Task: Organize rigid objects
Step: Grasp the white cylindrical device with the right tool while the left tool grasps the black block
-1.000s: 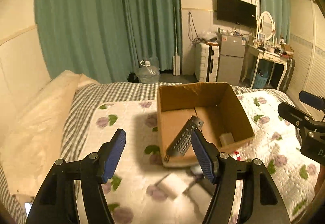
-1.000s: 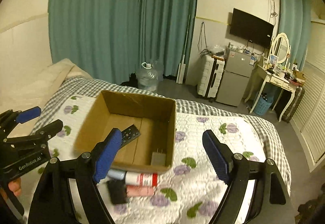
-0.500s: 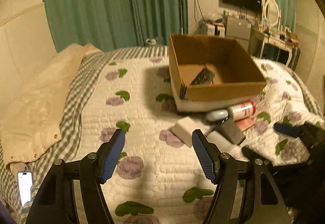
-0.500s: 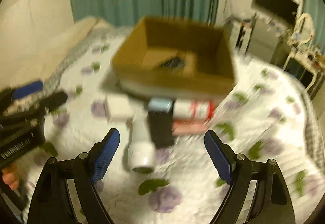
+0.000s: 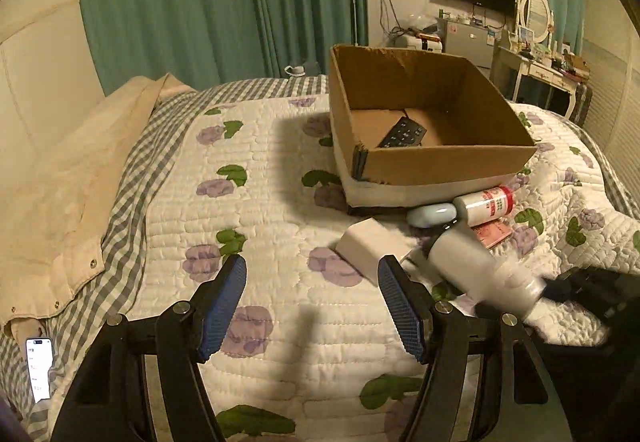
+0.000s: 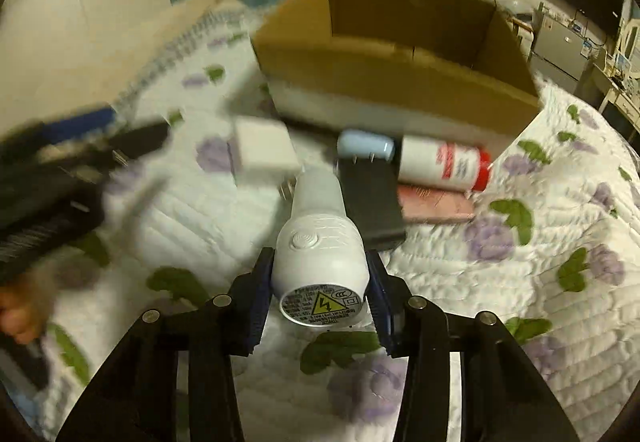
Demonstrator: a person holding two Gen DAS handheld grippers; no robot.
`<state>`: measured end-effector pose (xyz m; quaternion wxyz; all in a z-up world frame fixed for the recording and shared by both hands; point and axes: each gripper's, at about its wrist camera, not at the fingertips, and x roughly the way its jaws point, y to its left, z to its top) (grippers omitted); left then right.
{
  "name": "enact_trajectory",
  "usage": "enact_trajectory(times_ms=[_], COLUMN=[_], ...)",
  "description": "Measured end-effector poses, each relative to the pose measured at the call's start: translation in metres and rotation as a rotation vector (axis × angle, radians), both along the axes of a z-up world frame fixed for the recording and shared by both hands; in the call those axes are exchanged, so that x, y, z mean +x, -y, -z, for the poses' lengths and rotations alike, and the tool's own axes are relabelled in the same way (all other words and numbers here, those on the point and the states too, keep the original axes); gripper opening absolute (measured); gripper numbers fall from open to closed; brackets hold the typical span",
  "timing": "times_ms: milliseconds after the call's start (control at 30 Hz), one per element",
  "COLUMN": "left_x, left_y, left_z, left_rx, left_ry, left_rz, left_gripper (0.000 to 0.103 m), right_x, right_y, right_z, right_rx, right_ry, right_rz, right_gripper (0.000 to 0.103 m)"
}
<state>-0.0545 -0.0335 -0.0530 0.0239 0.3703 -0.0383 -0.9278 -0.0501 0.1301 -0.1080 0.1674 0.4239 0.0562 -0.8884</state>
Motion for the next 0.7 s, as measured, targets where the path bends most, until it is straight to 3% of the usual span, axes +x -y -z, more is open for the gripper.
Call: enact_trajectory(times_ms=[167,400,567,700], left_x=[-0.007,-0.030,-0.047,-0.066], left_y=[-0.021,-0.071,-0.104,-0.118], left_z=[-0.006,0.021,0.043,0.061], left_rx=[-0.004,0.071,0.103,0.094], left_ry=[-0.007,0.073,0.122,0.156], left_rz=[0.022,0.077,0.083,0.028], left_gripper=[0.071,0.071,0.071,0.071], right_x=[0.001,-0.022,-0.033,-0.038], right_y=[-0.046,-0.106,-0.108,-0.106], right_z=[-0.032,-0.021,-0.015,-0.007], right_rx=[-0.021,-0.039,-0.028,-0.037], right_ry=[-0.102,-0.114,-0.088,-0.071], right_rz=[0.116,0.324,0.329,0.324], right_gripper=[0.044,0.044,0.044,0.043])
